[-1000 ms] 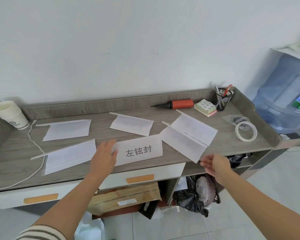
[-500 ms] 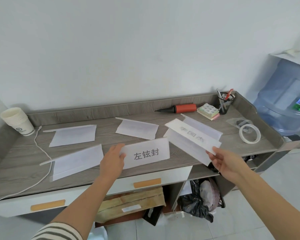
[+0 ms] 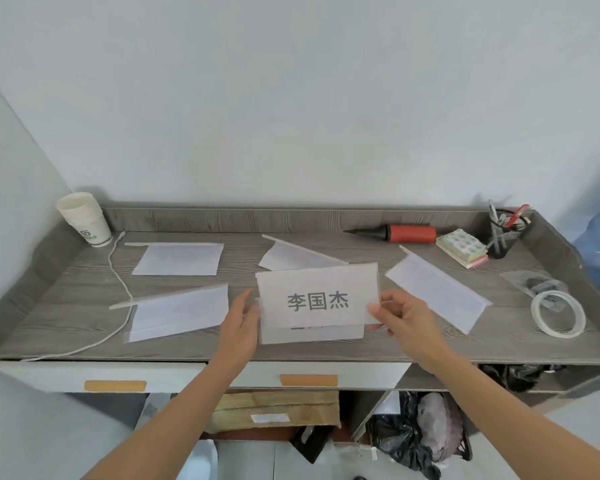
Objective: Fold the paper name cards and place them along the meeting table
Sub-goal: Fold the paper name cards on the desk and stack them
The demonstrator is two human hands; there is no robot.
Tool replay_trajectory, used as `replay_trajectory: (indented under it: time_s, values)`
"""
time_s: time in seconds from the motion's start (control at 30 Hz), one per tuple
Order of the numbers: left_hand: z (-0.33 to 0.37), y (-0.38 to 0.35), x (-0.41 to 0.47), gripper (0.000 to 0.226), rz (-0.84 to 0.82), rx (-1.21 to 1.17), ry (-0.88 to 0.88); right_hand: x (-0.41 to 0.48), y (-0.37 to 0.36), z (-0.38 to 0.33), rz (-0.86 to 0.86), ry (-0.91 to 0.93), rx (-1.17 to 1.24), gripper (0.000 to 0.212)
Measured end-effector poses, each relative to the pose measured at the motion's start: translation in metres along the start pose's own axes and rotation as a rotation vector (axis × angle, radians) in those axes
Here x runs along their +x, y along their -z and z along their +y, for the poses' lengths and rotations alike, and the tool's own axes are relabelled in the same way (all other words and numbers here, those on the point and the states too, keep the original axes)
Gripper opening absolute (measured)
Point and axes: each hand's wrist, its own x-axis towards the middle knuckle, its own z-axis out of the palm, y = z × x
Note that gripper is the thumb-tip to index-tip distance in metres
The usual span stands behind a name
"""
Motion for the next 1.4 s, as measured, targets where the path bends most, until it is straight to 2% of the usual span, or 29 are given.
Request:
replay_trajectory:
  time_s: [0.13, 0.17, 0.33, 0.53, 0.67, 0.77, 0.83, 0.93, 1.0, 1.07, 1.1, 1.17, 1.23, 1.3, 1.37, 1.4]
  values:
    - [-0.009, -0.001, 0.004, 0.069, 0.024, -0.061, 0.066, 0.013, -0.008, 0.028, -0.084, -0.022, -0.052, 0.009]
    - [0.0, -0.004, -0.001, 0.069, 0.028, -0.046, 0.065, 0.016, -0.008, 0.036, -0.086, -0.027, -0.068, 0.01]
    - [0.02, -0.017, -0.011, 0.047, 0.078, 0.11, -0.002, 0.027, 0.012, 0.057, -0.042, 0.05, -0.621, 0.019]
    - [0.029, -0.042, -0.005, 0.046, 0.097, 0.211, -0.003, 0.049, 0.025, 0.069, 0.057, 0.327, -0.713, 0.021]
    - [0.035, -0.053, 0.012, 0.048, 0.088, 0.236, -0.03, 0.067, 0.039, 0.063, 0.089, 0.31, -0.755, 0.016]
    - [0.043, -0.06, 0.022, 0.046, 0.054, 0.289, -0.059, 0.073, 0.051, 0.052, 0.025, 0.218, -0.798, 0.022]
    - [0.047, -0.061, 0.029, 0.041, 0.005, 0.357, -0.106, 0.073, 0.062, 0.04, 0.102, 0.207, -0.771, 0.02]
    - [0.047, -0.055, 0.04, 0.022, -0.063, 0.468, -0.197, 0.074, 0.092, 0.027, 0.403, 0.299, -0.765, 0.022]
    - [0.046, -0.049, 0.046, 0.016, -0.106, 0.5, -0.235, 0.081, 0.114, 0.023, 0.37, 0.163, -0.934, 0.042]
    - [0.047, -0.042, 0.05, 0.016, -0.148, 0.521, -0.284, 0.089, 0.132, 0.027, 0.194, -0.105, -1.133, 0.059]
    - [0.048, -0.04, 0.052, 0.016, -0.162, 0.522, -0.3, 0.091, 0.137, 0.031, 0.118, -0.224, -1.185, 0.06]
    - [0.048, -0.036, 0.055, 0.013, -0.181, 0.518, -0.322, 0.092, 0.142, 0.043, 0.048, -0.367, -1.208, 0.048]
    - [0.048, -0.032, 0.059, 0.014, -0.215, 0.524, -0.328, 0.09, 0.142, 0.051, 0.071, -0.388, -1.187, 0.036]
    - [0.047, -0.027, 0.063, 0.018, -0.248, 0.557, -0.327, 0.085, 0.14, 0.051, 0.145, -0.369, -1.142, 0.034]
    - [0.048, -0.021, 0.068, 0.03, -0.223, 0.593, -0.328, 0.08, 0.138, 0.045, 0.244, -0.285, -1.055, 0.035]
    - [0.053, -0.018, 0.069, 0.034, -0.189, 0.568, -0.339, 0.078, 0.136, 0.038, 0.314, -0.181, -1.022, 0.036]
